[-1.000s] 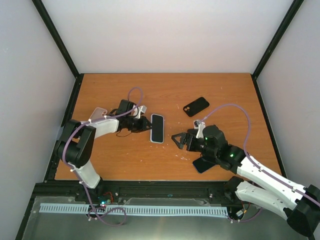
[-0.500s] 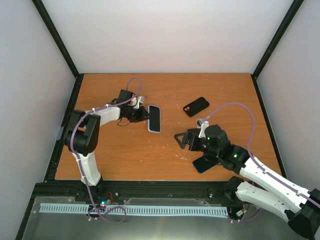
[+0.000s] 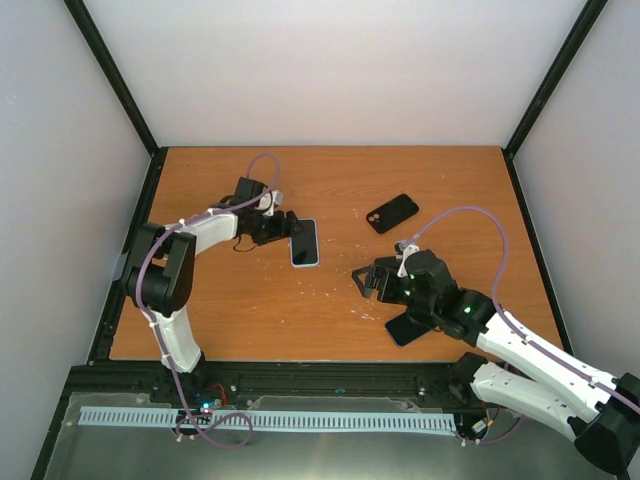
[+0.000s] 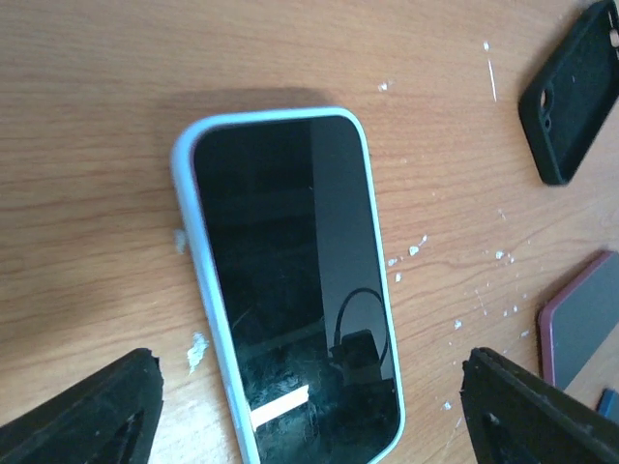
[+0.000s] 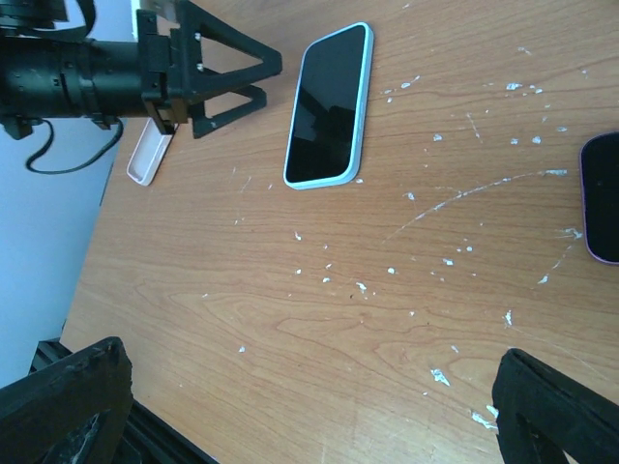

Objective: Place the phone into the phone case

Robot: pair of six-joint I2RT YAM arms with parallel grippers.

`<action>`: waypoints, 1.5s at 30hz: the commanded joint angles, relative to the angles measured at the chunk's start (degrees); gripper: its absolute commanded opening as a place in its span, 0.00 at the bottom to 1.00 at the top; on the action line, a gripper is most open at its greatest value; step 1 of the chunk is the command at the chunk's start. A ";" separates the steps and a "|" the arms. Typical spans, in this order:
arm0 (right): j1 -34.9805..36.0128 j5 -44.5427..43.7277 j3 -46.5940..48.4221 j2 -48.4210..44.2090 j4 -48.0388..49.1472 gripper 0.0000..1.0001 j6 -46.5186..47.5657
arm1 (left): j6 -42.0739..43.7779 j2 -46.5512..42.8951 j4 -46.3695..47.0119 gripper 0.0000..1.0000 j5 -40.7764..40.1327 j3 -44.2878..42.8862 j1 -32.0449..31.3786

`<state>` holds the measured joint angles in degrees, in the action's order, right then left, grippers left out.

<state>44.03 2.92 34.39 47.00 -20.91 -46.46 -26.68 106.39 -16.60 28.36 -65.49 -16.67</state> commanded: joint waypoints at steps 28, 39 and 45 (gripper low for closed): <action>0.18 -0.59 1.00 -3.65 0.36 1.00 1.13 | 4.37 -4.04 -14.29 0.84 -14.91 -2.72 25.36; 0.18 -1.08 0.37 -6.20 0.31 1.00 1.08 | 6.92 -0.78 -15.53 0.73 -20.01 -3.10 25.31; 0.18 -1.14 0.33 -7.36 -0.49 1.00 1.19 | 8.12 0.43 -15.51 0.63 -20.76 -3.84 25.29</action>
<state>44.03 2.33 34.41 41.17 -20.93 -45.45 -20.45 105.84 -31.33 9.32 -66.52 8.51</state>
